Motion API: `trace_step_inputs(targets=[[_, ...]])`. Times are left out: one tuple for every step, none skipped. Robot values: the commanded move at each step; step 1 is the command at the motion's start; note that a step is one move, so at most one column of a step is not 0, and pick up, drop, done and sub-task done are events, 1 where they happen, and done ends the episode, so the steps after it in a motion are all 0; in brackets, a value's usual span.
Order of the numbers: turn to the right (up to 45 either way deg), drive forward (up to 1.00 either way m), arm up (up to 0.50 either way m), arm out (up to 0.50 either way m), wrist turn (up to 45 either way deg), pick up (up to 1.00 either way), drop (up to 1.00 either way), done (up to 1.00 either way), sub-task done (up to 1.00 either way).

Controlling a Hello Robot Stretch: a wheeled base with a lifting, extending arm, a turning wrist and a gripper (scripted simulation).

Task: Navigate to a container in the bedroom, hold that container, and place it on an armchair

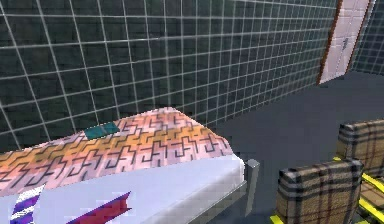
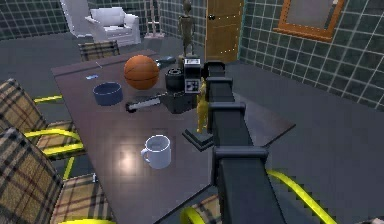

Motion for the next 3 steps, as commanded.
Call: trace_step_inputs(targets=[[0.0,0.0,-0.3,0.0,0.0,0.0,0.0,0.0,0.0],[0.0,0.0,0.0,0.0,0.0,1.0,0.0,0.0,0.0],[0.0,0.0,0.1,0.0,0.0,0.0,0.0,0.0,0.0]])
